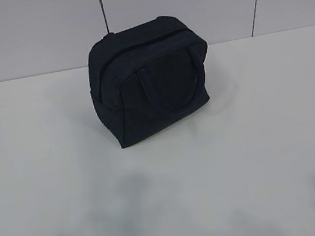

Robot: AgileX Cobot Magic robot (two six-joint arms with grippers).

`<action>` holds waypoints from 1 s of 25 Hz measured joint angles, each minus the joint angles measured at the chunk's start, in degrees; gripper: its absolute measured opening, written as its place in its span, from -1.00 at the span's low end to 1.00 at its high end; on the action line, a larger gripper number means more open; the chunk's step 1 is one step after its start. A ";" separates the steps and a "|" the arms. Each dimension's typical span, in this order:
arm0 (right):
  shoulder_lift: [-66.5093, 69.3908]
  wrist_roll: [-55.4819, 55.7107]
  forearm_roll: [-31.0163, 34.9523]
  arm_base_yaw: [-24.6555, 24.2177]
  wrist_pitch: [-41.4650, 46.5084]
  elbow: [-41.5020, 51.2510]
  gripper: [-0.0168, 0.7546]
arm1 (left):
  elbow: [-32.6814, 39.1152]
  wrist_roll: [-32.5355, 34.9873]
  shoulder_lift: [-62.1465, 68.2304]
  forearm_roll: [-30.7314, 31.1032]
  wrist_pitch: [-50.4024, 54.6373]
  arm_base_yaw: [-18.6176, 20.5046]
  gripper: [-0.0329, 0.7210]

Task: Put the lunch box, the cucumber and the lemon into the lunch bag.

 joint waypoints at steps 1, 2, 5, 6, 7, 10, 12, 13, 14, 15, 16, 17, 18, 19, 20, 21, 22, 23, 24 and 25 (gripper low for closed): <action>0.00 0.00 0.00 0.00 0.00 0.00 0.45 | 0.00 0.00 0.00 0.00 0.00 0.00 -0.29; 0.00 0.00 0.00 0.00 0.00 0.00 0.45 | 0.00 0.00 0.00 0.00 0.00 0.00 -0.29; 0.00 0.00 0.00 0.00 0.00 0.00 0.45 | 0.00 0.00 0.00 0.00 0.00 0.00 -0.29; 0.00 0.00 0.00 0.00 0.00 0.00 0.45 | 0.00 0.00 0.00 0.00 0.00 0.00 -0.29; 0.00 0.00 0.00 0.00 0.00 0.00 0.45 | 0.00 0.00 0.00 0.00 0.00 0.00 -0.29; 0.00 0.00 0.00 0.00 0.00 0.00 0.45 | 0.00 0.00 0.00 0.00 0.00 0.00 -0.29; 0.00 0.00 0.00 0.00 0.00 0.00 0.45 | 0.00 0.00 0.00 0.00 0.00 0.00 -0.29; 0.00 0.00 0.00 0.00 0.00 0.00 0.45 | 0.00 0.00 0.00 0.00 0.00 0.00 -0.29; 0.00 0.00 0.00 0.00 0.00 0.00 0.45 | 0.00 0.00 0.00 0.00 0.00 0.00 -0.29; 0.00 0.00 0.00 0.00 0.00 0.00 0.45 | 0.00 0.00 0.00 0.00 0.00 0.00 -0.29; 0.00 0.00 0.00 0.00 0.00 0.00 0.45 | 0.00 0.00 0.00 0.00 0.00 0.00 -0.29; 0.00 0.00 0.00 0.00 0.00 0.00 0.45 | 0.00 0.00 0.00 0.00 0.00 0.00 -0.29; 0.00 0.00 0.00 0.00 0.00 0.00 0.45 | 0.00 0.00 0.00 0.00 0.00 0.00 -0.29; 0.00 0.00 0.00 0.00 0.00 0.00 0.45 | 0.00 0.00 0.00 0.00 0.00 0.00 -0.29; 0.00 0.00 0.00 0.00 0.00 0.00 0.45 | 0.00 0.00 0.00 0.00 0.00 0.00 -0.29; 0.00 0.00 0.00 0.00 0.00 0.00 0.45 | 0.00 0.00 0.00 0.00 0.00 0.00 -0.29; 0.00 0.00 0.00 0.00 0.00 0.00 0.45 | 0.00 0.00 0.00 0.00 0.00 0.00 -0.29; 0.00 0.00 0.00 0.00 0.00 0.00 0.45 | 0.00 0.00 0.00 0.00 0.00 0.00 -0.29; 0.00 0.00 0.00 0.00 0.00 0.00 0.45 | 0.00 0.00 0.00 0.00 0.00 0.00 -0.29; 0.00 0.00 0.00 0.00 0.00 0.00 0.45 | 0.00 0.00 0.00 0.00 0.00 0.00 -0.29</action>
